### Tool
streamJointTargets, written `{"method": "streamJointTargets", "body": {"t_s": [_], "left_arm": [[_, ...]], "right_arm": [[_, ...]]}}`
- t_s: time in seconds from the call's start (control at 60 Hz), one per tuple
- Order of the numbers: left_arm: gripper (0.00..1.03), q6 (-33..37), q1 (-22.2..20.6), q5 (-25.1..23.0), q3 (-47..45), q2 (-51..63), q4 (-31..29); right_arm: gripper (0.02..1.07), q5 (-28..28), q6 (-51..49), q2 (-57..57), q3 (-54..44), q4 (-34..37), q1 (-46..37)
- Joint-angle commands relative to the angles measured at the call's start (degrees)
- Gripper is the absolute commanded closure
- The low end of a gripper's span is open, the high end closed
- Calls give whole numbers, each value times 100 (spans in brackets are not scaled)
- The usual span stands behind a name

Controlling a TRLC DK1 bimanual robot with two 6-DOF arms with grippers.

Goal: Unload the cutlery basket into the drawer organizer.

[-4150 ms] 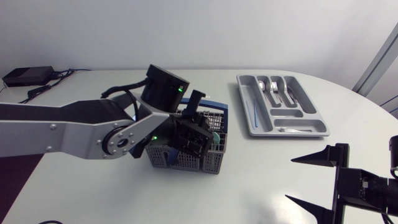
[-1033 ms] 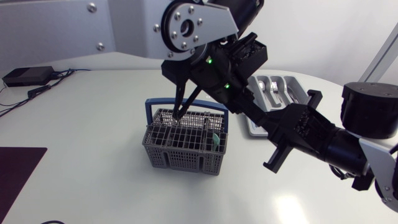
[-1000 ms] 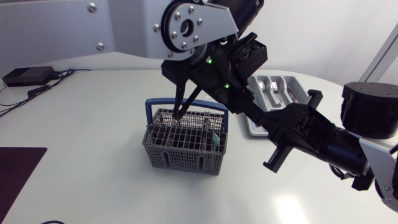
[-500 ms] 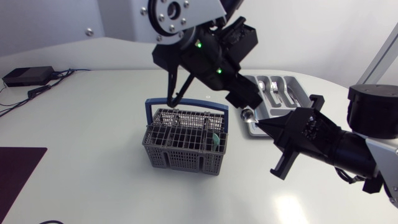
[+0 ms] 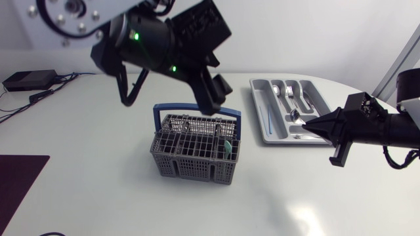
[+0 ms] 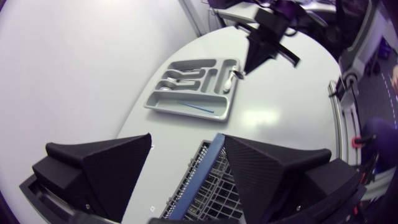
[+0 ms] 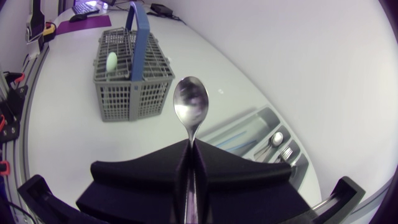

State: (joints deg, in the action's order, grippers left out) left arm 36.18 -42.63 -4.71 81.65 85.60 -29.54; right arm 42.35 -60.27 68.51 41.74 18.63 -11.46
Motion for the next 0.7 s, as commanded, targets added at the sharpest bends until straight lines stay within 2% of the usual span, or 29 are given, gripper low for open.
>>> {"method": "streamJointTargets", "body": {"t_s": [0.0,0.1,0.333,0.467,0.6,0.683], "left_arm": [[9,1005,-123,-65,-685,-219,221],[9,1550,-272,-74,-1028,-307,247],[10,2578,-404,-109,-1380,-193,185],[12,3000,-413,-162,-1362,-17,71],[12,3290,-404,-179,-1177,220,-175],[16,3510,-404,-188,-1089,361,-307]], "right_arm": [[102,98,-802,716,423,264,-277],[102,37,-1488,1490,977,791,-453],[102,-543,-2621,3098,2427,1687,-647],[102,-851,-2920,3775,3174,1934,-726],[101,-1176,-3272,4469,4000,2558,-734],[101,-1413,-3474,4821,4352,2698,-726]]}}
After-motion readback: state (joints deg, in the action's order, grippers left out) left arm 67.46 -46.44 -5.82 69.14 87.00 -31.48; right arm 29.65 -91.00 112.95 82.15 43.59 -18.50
